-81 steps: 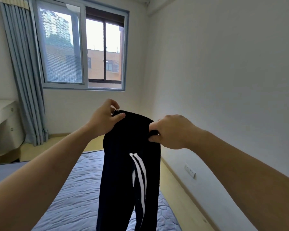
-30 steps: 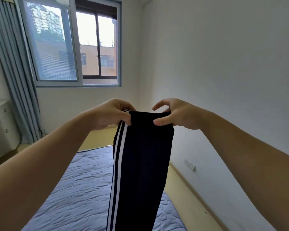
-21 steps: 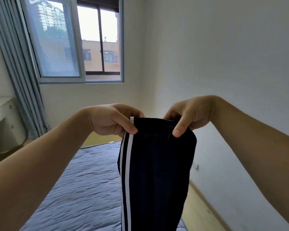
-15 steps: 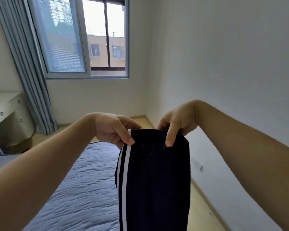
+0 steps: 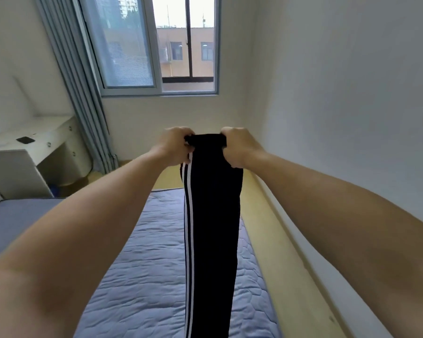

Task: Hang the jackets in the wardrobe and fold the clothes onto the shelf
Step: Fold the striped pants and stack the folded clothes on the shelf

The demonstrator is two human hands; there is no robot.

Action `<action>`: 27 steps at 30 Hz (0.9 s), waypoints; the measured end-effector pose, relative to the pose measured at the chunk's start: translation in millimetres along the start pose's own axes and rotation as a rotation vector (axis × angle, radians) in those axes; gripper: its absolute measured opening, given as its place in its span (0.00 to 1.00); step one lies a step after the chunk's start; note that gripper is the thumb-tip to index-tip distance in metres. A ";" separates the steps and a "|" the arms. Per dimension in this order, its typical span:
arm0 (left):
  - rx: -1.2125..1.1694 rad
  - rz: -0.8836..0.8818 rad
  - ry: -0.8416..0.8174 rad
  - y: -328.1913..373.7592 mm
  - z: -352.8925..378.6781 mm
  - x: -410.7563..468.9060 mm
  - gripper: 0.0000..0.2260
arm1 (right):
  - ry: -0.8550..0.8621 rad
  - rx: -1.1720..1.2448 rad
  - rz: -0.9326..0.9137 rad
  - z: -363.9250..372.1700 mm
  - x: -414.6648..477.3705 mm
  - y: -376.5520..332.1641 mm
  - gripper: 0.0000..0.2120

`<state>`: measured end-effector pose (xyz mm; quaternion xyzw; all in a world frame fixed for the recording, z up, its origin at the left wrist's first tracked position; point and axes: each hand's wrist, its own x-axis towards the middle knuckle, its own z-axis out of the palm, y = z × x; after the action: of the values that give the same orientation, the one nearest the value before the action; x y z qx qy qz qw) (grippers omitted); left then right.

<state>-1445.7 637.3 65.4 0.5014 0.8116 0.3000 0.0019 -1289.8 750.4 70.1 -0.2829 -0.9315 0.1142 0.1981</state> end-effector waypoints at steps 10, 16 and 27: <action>-0.032 0.296 0.420 -12.7 -16.7 -58.4 0.11 | 0.368 0.118 -0.275 6.0 -37.1 -24.1 0.09; 0.000 0.283 0.283 -70.1 35.7 -156.0 0.11 | 0.156 0.105 -0.243 72.8 -119.4 -32.0 0.11; 0.003 0.045 -0.538 -170.4 180.9 -389.4 0.07 | -0.666 -0.134 0.143 257.2 -347.5 -55.7 0.11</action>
<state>-1335.6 353.7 -282.1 0.5811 0.7709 0.1546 0.2101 -1163.6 480.3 -247.9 -0.3071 -0.9282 0.1523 -0.1444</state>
